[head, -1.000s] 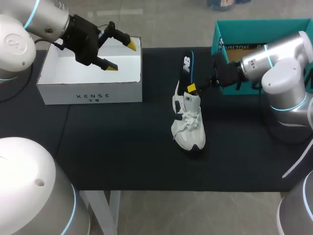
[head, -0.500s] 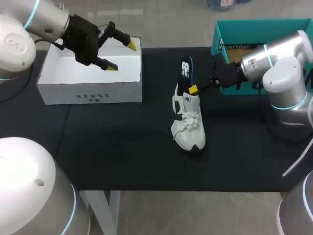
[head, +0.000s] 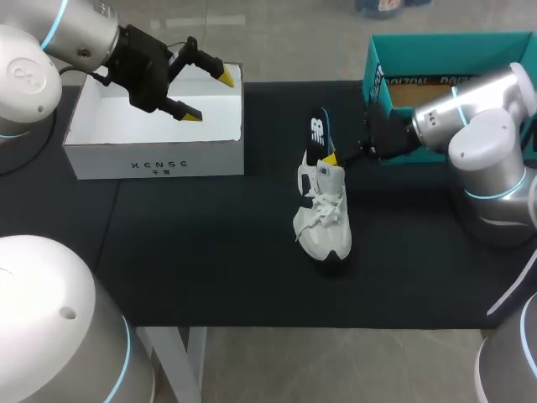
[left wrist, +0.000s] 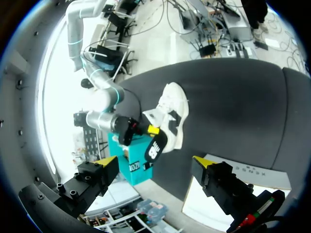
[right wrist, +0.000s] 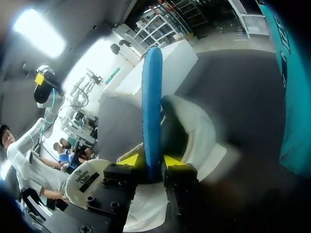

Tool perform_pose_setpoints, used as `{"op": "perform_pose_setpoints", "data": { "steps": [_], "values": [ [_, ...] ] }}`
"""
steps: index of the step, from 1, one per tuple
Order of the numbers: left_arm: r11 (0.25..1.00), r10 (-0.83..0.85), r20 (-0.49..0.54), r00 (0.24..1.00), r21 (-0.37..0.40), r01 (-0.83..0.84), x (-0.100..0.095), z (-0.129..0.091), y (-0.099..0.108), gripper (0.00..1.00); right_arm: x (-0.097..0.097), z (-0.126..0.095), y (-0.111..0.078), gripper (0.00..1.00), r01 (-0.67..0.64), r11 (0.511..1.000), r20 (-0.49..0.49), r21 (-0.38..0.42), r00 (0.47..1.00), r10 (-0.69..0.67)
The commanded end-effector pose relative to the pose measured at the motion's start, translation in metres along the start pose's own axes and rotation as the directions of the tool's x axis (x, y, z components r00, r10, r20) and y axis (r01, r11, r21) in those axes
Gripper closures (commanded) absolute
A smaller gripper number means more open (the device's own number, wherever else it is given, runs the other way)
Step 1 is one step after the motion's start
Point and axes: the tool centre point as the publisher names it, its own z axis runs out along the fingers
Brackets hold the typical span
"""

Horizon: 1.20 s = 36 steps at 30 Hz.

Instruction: Take the shoe out of the shoebox, open the shoe tongue, remove and reinsert the insole, then place the shoe into the shoebox

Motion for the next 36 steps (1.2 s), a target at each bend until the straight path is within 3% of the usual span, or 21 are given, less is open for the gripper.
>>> {"op": "perform_pose_setpoints", "data": {
  "steps": [1, 5, 7, 11, 29, 31, 32, 36],
  "values": [
    [1.000, 0.001, -0.003, 1.000, -0.001, -0.001, 0.000, 0.000, 0.000, 0.00, -0.006, -0.006, 0.022, 0.70, 0.012, 1.000, 0.009, 0.015, 1.000, -0.012],
    [1.000, 0.001, -0.003, 1.000, -0.001, -0.001, 0.000, 0.000, 0.000, 0.00, -0.007, -0.010, 0.033, 0.75, 0.034, 0.999, 0.013, 0.021, 0.999, -0.034],
    [1.000, 0.001, -0.003, 1.000, -0.001, -0.001, 0.000, 0.000, 0.000, 0.00, -0.007, -0.010, 0.033, 0.87, 0.034, 0.999, 0.014, 0.022, 0.999, -0.035],
    [1.000, 0.001, -0.003, 1.000, -0.001, -0.001, 0.000, 0.000, 0.000, 0.00, -0.010, -0.006, 0.027, 1.00, 0.011, 0.999, 0.012, 0.032, 1.000, -0.011],
    [1.000, 0.001, -0.003, 1.000, -0.001, -0.001, 0.000, 0.000, 0.000, 0.00, 0.008, 0.014, -0.032, 1.00, -0.100, 0.993, -0.021, 0.062, 0.995, 0.101],
    [1.000, 0.001, -0.003, 1.000, -0.001, -0.001, 0.000, 0.000, 0.000, 0.00, 0.009, 0.011, -0.026, 0.77, -0.092, 0.994, -0.015, 0.053, 0.996, 0.093],
    [1.000, 0.001, -0.003, 1.000, -0.001, -0.001, 0.000, 0.000, 0.000, 0.00, 0.007, 0.009, -0.021, 0.71, -0.082, 0.996, -0.010, 0.047, 0.997, 0.083],
    [1.000, 0.001, -0.003, 1.000, -0.001, -0.001, 0.000, 0.000, 0.000, 0.00, 0.000, 0.002, 0.000, 0.64, -0.042, 0.998, 0.012, 0.039, 0.999, 0.042]
  ]
}}
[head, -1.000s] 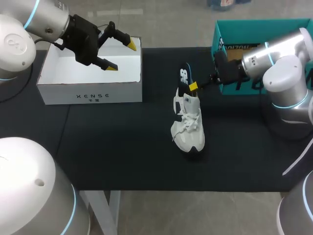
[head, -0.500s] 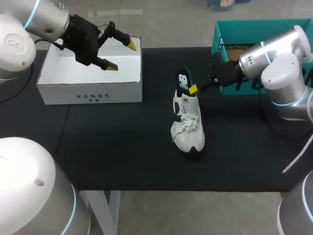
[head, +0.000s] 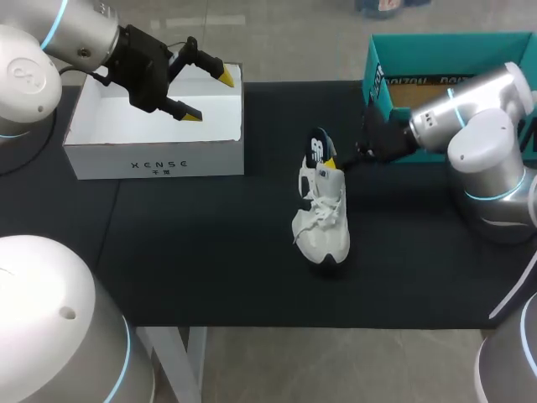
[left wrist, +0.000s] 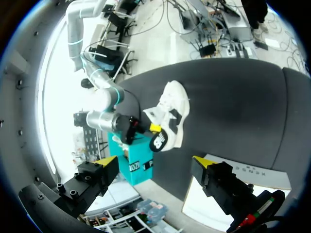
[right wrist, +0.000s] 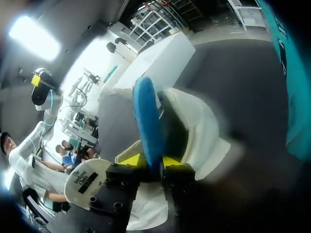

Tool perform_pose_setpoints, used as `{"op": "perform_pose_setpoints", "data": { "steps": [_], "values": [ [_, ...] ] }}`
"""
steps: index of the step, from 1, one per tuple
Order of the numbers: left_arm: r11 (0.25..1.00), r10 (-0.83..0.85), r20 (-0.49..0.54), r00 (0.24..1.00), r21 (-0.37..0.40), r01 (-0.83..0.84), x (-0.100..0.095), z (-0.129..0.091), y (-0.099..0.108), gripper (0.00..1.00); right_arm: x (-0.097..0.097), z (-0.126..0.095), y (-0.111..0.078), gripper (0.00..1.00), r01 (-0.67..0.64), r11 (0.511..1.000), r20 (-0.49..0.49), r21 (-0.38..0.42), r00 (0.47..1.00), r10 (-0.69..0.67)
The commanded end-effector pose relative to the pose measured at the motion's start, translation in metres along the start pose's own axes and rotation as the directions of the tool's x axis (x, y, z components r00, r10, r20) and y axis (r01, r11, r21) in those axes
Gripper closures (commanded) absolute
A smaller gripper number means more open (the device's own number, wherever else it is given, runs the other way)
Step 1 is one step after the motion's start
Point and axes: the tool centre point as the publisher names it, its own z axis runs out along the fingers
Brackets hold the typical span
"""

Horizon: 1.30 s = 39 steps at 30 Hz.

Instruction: Take the shoe out of the shoebox, open the shoe tongue, remove and reinsert the insole, then place the shoe into the shoebox

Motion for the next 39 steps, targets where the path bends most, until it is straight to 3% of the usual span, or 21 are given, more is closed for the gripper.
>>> {"op": "perform_pose_setpoints", "data": {
  "steps": [1, 6, 9, 10, 12, 13, 32, 33, 34, 39],
  "values": [
    [1.000, 0.001, -0.003, 1.000, -0.001, -0.001, 0.000, 0.000, 0.000, 0.00, -0.002, -0.007, 0.017, 0.64, 0.026, 1.000, 0.019, 0.000, 0.999, -0.026],
    [1.000, 0.001, -0.003, 1.000, -0.001, -0.001, 0.000, 0.000, 0.000, 0.00, -0.005, -0.015, 0.038, 0.66, 0.062, 0.998, 0.037, -0.003, 0.997, -0.062],
    [1.000, 0.001, -0.003, 1.000, -0.001, -0.001, 0.000, 0.000, 0.000, 0.00, -0.006, -0.016, 0.041, 0.73, 0.070, 0.998, 0.043, 0.003, 0.997, -0.070],
    [1.000, 0.001, -0.003, 1.000, -0.001, -0.001, 0.000, 0.000, 0.000, 0.00, -0.006, -0.016, 0.041, 0.76, 0.066, 0.998, 0.043, 0.006, 0.997, -0.066],
    [1.000, 0.001, -0.003, 1.000, -0.001, -0.001, 0.000, 0.000, 0.000, 0.00, -0.007, -0.014, 0.038, 0.96, 0.050, 0.999, 0.043, 0.014, 0.998, -0.051],
    [1.000, 0.001, -0.003, 1.000, -0.001, -0.001, 0.000, 0.000, 0.000, 0.00, -0.007, -0.012, 0.034, 1.00, 0.041, 0.999, 0.040, 0.021, 0.998, -0.042],
    [1.000, 0.001, -0.003, 1.000, -0.001, -0.001, 0.000, 0.000, 0.000, 0.00, 0.006, 0.006, -0.017, 1.00, -0.061, 0.995, 0.001, 0.078, 0.998, 0.061],
    [1.000, 0.001, -0.003, 1.000, -0.001, -0.001, 0.000, 0.000, 0.000, 0.00, 0.005, 0.004, -0.014, 0.91, -0.058, 0.995, 0.004, 0.076, 0.998, 0.058],
    [1.000, 0.001, -0.003, 1.000, -0.001, -0.001, 0.000, 0.000, 0.000, 0.00, 0.005, 0.002, -0.010, 0.72, -0.048, 0.996, 0.007, 0.070, 0.999, 0.047],
    [1.000, 0.001, -0.003, 1.000, -0.001, -0.001, 0.000, 0.000, 0.000, 0.00, 0.000, -0.003, 0.012, 0.61, -0.002, 0.998, 0.018, 0.070, 1.000, 0.001]
  ]
}}
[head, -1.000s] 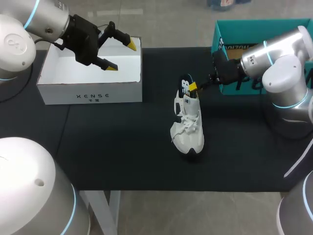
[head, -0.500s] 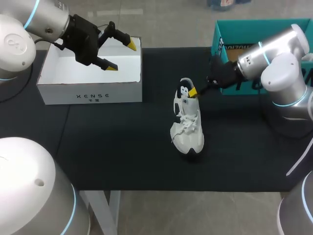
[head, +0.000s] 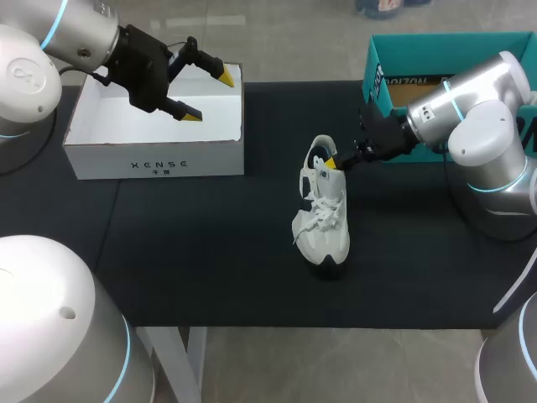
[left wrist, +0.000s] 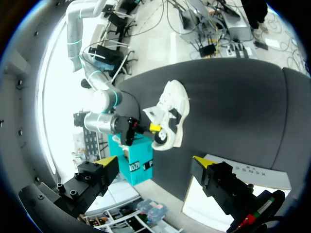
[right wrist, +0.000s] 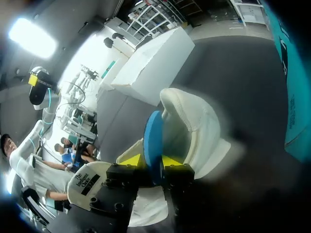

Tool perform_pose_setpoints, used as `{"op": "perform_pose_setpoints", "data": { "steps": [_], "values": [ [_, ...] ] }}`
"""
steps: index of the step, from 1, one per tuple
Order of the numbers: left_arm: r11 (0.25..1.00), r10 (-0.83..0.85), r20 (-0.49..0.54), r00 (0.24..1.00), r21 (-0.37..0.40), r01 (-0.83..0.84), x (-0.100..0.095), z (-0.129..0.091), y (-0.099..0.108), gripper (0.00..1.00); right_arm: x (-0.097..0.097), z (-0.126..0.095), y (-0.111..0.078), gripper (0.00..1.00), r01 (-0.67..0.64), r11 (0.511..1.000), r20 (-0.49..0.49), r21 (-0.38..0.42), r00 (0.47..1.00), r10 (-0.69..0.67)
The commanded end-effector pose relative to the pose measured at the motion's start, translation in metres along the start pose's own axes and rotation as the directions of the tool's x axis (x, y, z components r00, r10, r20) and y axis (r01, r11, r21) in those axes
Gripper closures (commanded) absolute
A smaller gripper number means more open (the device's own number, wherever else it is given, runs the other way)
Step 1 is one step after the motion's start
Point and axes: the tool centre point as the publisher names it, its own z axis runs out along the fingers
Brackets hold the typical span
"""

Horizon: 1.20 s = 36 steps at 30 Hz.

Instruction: Take the shoe out of the shoebox, open the shoe tongue, remove and reinsert the insole, then place the shoe into the shoebox

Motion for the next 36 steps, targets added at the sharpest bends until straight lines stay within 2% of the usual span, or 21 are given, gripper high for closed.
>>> {"op": "perform_pose_setpoints", "data": {
  "steps": [1, 8, 10, 11, 12, 23, 28, 29, 30, 31, 36],
  "values": [
    [1.000, 0.001, -0.003, 1.000, -0.001, -0.001, 0.000, 0.000, 0.000, 0.00, -0.004, -0.003, 0.017, 0.61, 0.018, 1.000, 0.008, 0.013, 1.000, -0.018],
    [1.000, 0.001, -0.003, 1.000, -0.001, -0.001, 0.000, 0.000, 0.000, 0.00, -0.010, -0.009, 0.034, 0.65, 0.044, 0.999, 0.026, 0.013, 0.999, -0.044],
    [1.000, 0.001, -0.003, 1.000, -0.001, -0.001, 0.000, 0.000, 0.000, 0.00, -0.011, -0.009, 0.034, 0.82, 0.042, 0.999, 0.030, 0.017, 0.999, -0.042],
    [1.000, 0.001, -0.003, 1.000, -0.001, -0.001, 0.000, 0.000, 0.000, 0.00, -0.011, -0.009, 0.033, 0.98, 0.039, 0.999, 0.030, 0.019, 0.999, -0.039],
    [1.000, 0.001, -0.003, 1.000, -0.001, -0.001, 0.000, 0.000, 0.000, 0.00, -0.011, -0.007, 0.031, 1.00, 0.032, 0.999, 0.029, 0.024, 0.999, -0.033],
    [1.000, 0.001, -0.003, 1.000, -0.001, -0.001, 0.000, 0.000, 0.000, 0.00, -0.004, 0.010, -0.002, 1.00, -0.019, 0.998, -0.001, 0.066, 1.000, 0.019],
    [1.000, 0.001, -0.003, 1.000, -0.001, -0.001, 0.000, 0.000, 0.000, 0.00, -0.001, 0.007, 0.002, 1.00, -0.015, 0.998, 0.000, 0.058, 1.000, 0.015],
    [1.000, 0.001, -0.003, 1.000, -0.001, -0.001, 0.000, 0.000, 0.000, 0.00, -0.001, 0.006, 0.005, 0.72, -0.011, 0.998, 0.006, 0.057, 1.000, 0.010],
    [1.000, 0.001, -0.003, 1.000, -0.001, -0.001, 0.000, 0.000, 0.000, 0.00, -0.001, 0.004, 0.009, 0.20, -0.001, 0.998, 0.014, 0.057, 1.000, 0.000],
    [1.000, 0.001, -0.003, 1.000, -0.001, -0.001, 0.000, 0.000, 0.000, 0.00, 0.000, 0.002, 0.012, 0.00, 0.005, 0.998, 0.029, 0.060, 1.000, -0.006],
    [1.000, 0.001, -0.003, 1.000, -0.001, -0.001, 0.000, 0.000, 0.000, 0.00, 0.004, -0.010, 0.022, 0.00, 0.010, 0.998, 0.093, 0.055, 0.996, -0.015]
  ]
}}
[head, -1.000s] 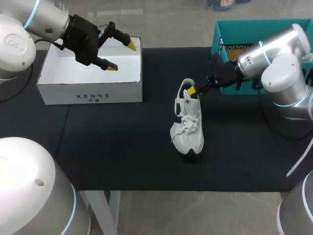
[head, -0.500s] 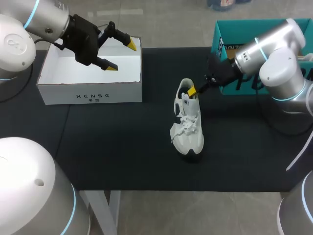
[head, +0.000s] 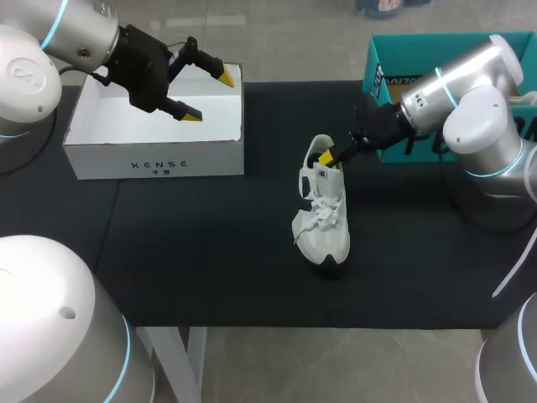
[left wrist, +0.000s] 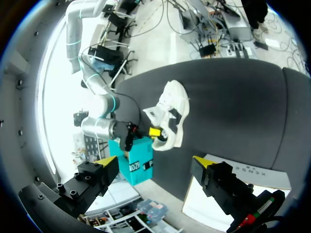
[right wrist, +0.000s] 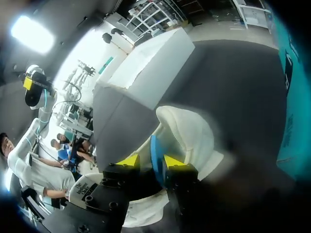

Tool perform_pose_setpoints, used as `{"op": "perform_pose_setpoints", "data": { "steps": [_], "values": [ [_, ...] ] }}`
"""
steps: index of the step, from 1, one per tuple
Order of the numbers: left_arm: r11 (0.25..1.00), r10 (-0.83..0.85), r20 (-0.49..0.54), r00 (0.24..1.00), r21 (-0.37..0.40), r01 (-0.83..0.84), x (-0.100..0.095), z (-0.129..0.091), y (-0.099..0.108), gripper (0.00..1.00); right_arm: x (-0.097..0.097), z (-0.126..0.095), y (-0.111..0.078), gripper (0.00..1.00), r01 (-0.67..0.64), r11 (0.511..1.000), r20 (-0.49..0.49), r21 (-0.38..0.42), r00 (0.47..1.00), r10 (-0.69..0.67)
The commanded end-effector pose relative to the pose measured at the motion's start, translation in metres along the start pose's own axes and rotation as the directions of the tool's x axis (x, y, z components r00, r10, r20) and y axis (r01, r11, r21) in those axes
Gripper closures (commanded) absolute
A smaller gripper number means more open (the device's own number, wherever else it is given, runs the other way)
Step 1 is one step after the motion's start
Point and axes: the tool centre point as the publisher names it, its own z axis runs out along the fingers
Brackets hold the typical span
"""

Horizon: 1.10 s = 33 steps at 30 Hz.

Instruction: Take the shoe out of the shoebox, open the shoe tongue, remove and reinsert the insole, then place the shoe into the shoebox

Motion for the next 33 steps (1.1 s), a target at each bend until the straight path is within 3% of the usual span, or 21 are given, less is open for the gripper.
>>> {"op": "perform_pose_setpoints", "data": {
  "steps": [1, 9, 13, 14, 16, 19, 22, 33],
  "values": [
    [1.000, 0.001, -0.003, 1.000, -0.001, -0.001, 0.000, 0.000, 0.000, 0.00, 0.008, -0.011, 0.005, 0.00, -0.003, 1.000, 0.070, 0.023, 0.998, 0.001],
    [1.000, 0.001, -0.003, 1.000, -0.001, -0.001, 0.000, 0.000, 0.000, 0.00, 0.014, -0.026, 0.007, 0.00, -0.050, 0.997, 0.187, 0.056, 0.982, 0.039],
    [1.000, 0.001, -0.003, 1.000, -0.001, -0.001, 0.000, 0.000, 0.000, 0.00, 0.018, -0.040, 0.005, 0.00, -0.132, 0.990, 0.297, 0.058, 0.949, 0.109],
    [1.000, 0.001, -0.003, 1.000, -0.001, -0.001, 0.000, 0.000, 0.000, 0.00, 0.018, -0.043, 0.004, 0.30, -0.158, 0.986, 0.315, 0.052, 0.940, 0.134],
    [1.000, 0.001, -0.003, 1.000, -0.001, -0.001, 0.000, 0.000, 0.000, 0.00, 0.023, -0.046, 0.002, 1.00, -0.180, 0.983, 0.311, 0.036, 0.937, 0.160],
    [1.000, 0.001, -0.003, 1.000, -0.001, -0.001, 0.000, 0.000, 0.000, 0.00, 0.029, -0.048, 0.001, 1.00, -0.209, 0.976, 0.351, 0.058, 0.920, 0.176],
    [1.000, 0.001, -0.003, 1.000, -0.001, -0.001, 0.000, 0.000, 0.000, 0.00, 0.041, -0.052, 0.004, 1.00, -0.183, 0.977, 0.449, 0.113, 0.886, 0.114],
    [1.000, 0.001, -0.003, 1.000, -0.001, -0.001, 0.000, 0.000, 0.000, 0.00, 0.041, -0.052, 0.004, 1.00, -0.183, 0.977, 0.449, 0.113, 0.886, 0.114]
  ]
}}
